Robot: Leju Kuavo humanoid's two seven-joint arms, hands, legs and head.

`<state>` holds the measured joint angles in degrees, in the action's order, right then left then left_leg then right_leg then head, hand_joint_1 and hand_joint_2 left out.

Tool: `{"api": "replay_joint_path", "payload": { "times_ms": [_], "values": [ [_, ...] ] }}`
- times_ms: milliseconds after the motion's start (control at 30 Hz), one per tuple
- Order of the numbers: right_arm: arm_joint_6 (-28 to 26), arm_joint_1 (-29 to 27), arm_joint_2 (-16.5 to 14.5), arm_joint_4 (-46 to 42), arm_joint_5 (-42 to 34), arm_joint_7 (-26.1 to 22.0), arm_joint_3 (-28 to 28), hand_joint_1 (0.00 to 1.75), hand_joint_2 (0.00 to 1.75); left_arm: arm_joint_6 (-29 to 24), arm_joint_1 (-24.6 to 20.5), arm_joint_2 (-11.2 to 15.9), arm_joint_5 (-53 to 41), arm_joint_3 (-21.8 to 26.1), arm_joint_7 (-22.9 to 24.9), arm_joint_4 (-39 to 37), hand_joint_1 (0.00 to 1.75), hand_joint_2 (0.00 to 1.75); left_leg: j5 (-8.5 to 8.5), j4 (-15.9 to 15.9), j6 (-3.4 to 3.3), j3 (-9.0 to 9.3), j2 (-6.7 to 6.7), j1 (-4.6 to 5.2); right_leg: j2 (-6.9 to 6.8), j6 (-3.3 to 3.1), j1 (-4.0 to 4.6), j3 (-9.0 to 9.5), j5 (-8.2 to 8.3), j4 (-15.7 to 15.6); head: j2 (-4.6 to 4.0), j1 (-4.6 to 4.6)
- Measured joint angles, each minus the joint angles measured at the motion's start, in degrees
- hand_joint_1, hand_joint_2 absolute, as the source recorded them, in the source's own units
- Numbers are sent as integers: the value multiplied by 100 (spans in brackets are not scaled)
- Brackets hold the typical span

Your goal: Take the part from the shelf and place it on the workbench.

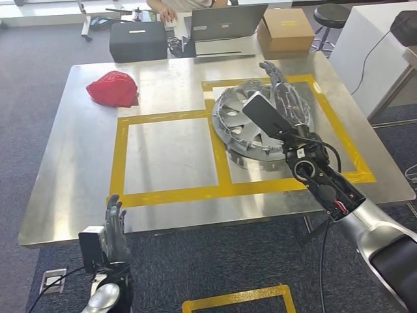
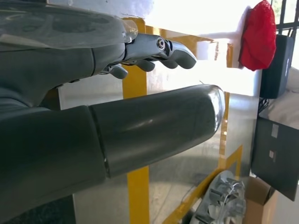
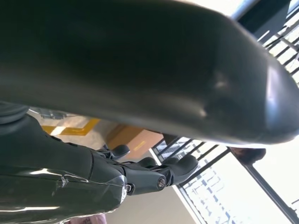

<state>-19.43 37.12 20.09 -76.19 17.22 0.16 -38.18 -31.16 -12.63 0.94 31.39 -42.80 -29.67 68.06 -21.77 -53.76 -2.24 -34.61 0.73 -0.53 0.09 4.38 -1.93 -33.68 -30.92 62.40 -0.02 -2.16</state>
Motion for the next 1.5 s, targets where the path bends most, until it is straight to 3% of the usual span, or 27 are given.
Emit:
{"api": "replay_joint_path", "payload": {
  "times_ms": [67,100,133,233,300,400,467,533,600,633,667,733,767,800,900,967,1033,1100,1133,1167,1233,1300,1400,1433,1500],
  "values": [
    [11,-31,0,-3,0,24,1,0,0,-10,18,1,1,0,12,0,0,0,-3,0,-3,11,-6,-5,1,17,-4,-387,-246,740,0,-55],
    [15,-50,0,-3,0,32,1,0,0,-19,30,2,1,0,19,0,0,0,-8,-3,3,13,-6,-11,-1,28,-13,-475,-220,862,0,-75],
    [17,-63,0,-4,0,36,1,0,0,-26,39,2,1,0,25,0,0,0,-16,-13,17,16,-5,-25,-4,39,-24,-447,-80,743,0,-88],
    [18,-62,-2,-9,0,37,1,0,0,-48,47,4,2,0,31,1,0,0,-70,-119,123,-1,11,-60,5,83,-63,22,492,-357,0,-157],
    [19,-66,-5,-9,-3,40,-2,0,0,-60,51,9,1,0,34,4,0,0,-71,-171,212,-41,26,-40,43,29,-55,135,572,-650,0,-167],
    [20,-74,-22,-9,-7,38,-2,0,0,-66,63,21,2,0,38,7,0,0,-77,-194,312,-81,15,-47,57,-127,-35,88,618,-636,0,-68],
    [20,-62,-36,-9,-7,36,-2,0,0,-66,63,29,2,0,38,7,0,0,-358,-578,348,-238,-18,-61,46,-215,-34,63,662,-648,0,11],
    [20,-59,-41,-9,-7,36,-3,0,0,-66,66,37,2,0,38,7,0,0,-796,-1379,366,-567,-35,-58,34,-276,-7,11,699,-648,0,99],
    [20,-64,-46,-9,-7,37,-4,0,0,-66,74,46,3,0,38,7,0,0,-996,-1913,351,-767,-35,-49,28,-313,31,-44,735,-648,1,142],
    [20,-66,-49,-9,-7,37,-4,0,0,-66,76,50,3,0,38,7,0,0,-943,-1855,323,-702,-35,-40,28,-322,51,-64,752,-648,1,150],
    [20,-67,-50,-9,-7,37,-3,0,0,-66,76,52,4,0,38,7,0,0,-807,-1565,281,-517,-34,-26,29,-325,68,-75,767,-648,1,156],
    [19,-59,-54,-9,-7,36,-2,0,0,-67,67,52,4,0,38,11,0,0,-524,-714,155,-2,-37,32,30,-312,100,-88,795,-645,0,159],
    [18,-53,-56,-9,-7,36,-1,0,0,-67,60,52,2,0,38,16,0,0,-442,-408,108,170,-41,63,30,-295,108,-93,809,-645,0,152],
    [18,-47,-58,-9,-7,36,-1,0,0,-67,54,51,1,0,38,21,0,0,-407,-239,73,257,-44,95,29,-271,106,-99,825,-645,0,148],
    [17,-42,-66,-9,-7,35,1,0,0,-67,51,50,1,0,38,26,0,0,-321,-134,23,250,-52,107,26,-175,87,-119,857,-667,0,153],
    [17,-35,-68,-9,-7,36,5,0,0,-68,51,48,2,0,38,26,0,0,-226,-47,-30,234,-66,68,23,-128,89,-222,615,-419,0,114],
    [17,-39,-68,-8,-7,37,7,0,0,-68,59,46,2,0,38,26,0,0,-166,-21,-61,185,-76,58,19,-94,82,-459,131,289,0,41],
    [17,-61,-68,-7,-7,38,6,0,0,-68,73,47,4,0,38,26,0,0,-125,-32,-57,121,-78,58,17,-58,77,-603,-143,885,0,-9],
    [17,-69,-68,-7,-7,38,6,0,0,-68,77,48,5,0,38,26,0,0,-108,-43,-50,90,-77,56,16,-47,73,-538,-113,891,0,-28],
    [17,-71,-68,-7,-7,39,6,0,0,-68,80,49,6,0,38,26,0,0,-95,-61,-41,61,-77,54,12,-41,65,-360,14,664,0,-53],
    [17,-59,-68,-7,-7,38,7,0,0,-68,81,49,6,0,38,26,0,0,-82,-110,-9,7,-74,55,7,-40,53,150,285,-139,0,-104],
    [17,-47,-69,-8,-7,37,8,0,0,-68,76,49,5,0,39,27,0,0,-53,-149,50,-38,-70,68,22,-86,74,420,384,-631,0,-122],
    [21,-43,-72,-7,-7,37,6,0,0,-68,73,52,3,0,42,28,0,0,5,-165,151,-79,-60,77,28,-197,88,388,431,-697,0,-98],
    [26,-36,-74,-7,-7,36,5,0,0,-68,71,55,2,0,46,28,0,0,-47,-219,184,-113,-59,74,22,-242,77,367,463,-708,0,-80],
    [33,-18,-78,-7,-5,35,4,0,0,-67,66,59,-1,0,67,28,0,0,-399,-674,251,-310,-57,58,4,-333,55,299,536,-731,0,-5]
  ]
}}
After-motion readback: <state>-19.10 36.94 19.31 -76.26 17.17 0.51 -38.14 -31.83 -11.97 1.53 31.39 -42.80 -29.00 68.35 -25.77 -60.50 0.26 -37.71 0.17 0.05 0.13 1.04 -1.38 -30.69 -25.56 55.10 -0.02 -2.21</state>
